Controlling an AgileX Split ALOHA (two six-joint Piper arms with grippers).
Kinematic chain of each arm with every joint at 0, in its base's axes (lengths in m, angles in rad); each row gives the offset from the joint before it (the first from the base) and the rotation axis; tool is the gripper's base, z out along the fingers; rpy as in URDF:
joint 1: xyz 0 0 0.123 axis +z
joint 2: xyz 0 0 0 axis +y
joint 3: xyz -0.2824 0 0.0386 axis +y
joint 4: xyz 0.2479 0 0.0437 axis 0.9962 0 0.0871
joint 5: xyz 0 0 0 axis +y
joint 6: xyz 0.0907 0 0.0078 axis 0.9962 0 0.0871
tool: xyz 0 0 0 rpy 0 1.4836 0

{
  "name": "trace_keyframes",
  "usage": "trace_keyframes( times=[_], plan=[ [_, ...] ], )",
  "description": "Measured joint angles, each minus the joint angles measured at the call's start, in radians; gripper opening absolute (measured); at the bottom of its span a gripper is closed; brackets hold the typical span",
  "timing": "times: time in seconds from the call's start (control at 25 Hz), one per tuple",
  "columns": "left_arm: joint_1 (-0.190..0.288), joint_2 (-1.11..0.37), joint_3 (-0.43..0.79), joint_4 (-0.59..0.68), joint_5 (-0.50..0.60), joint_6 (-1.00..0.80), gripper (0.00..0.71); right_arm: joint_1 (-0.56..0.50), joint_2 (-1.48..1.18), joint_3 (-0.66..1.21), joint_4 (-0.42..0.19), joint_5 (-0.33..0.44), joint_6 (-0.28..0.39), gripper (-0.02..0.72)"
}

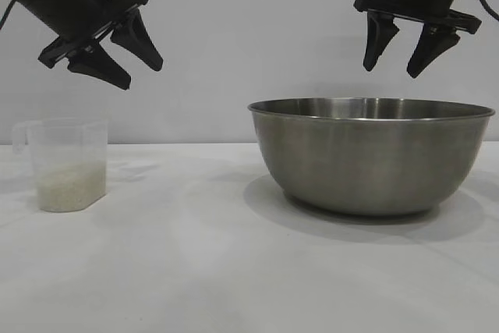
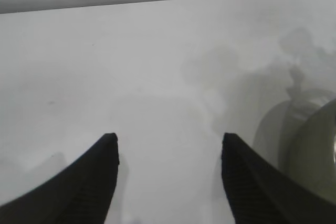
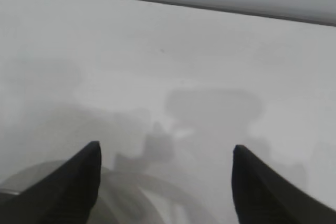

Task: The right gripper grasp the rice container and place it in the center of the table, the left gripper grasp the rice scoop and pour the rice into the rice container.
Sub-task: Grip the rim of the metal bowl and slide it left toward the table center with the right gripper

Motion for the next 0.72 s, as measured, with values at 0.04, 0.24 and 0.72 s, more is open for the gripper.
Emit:
trace_keyframes(
  times=[0.04, 0.24, 0.72],
  plan=[
    [0.000, 0.000, 0.000, 0.000, 0.000, 0.000, 0.375, 0.000, 0.000, 0.000, 0.000, 0.000, 0.000, 0.491],
    [0.000, 0.000, 0.000, 0.000, 0.000, 0.000, 0.375, 0.000, 0.000, 0.000, 0.000, 0.000, 0.000, 0.491],
    [0.000, 0.000, 0.000, 0.000, 0.010, 0.000, 0.375, 0.000, -0.022, -0.068, -0.111, 0.377, 0.032, 0.491]
  ],
)
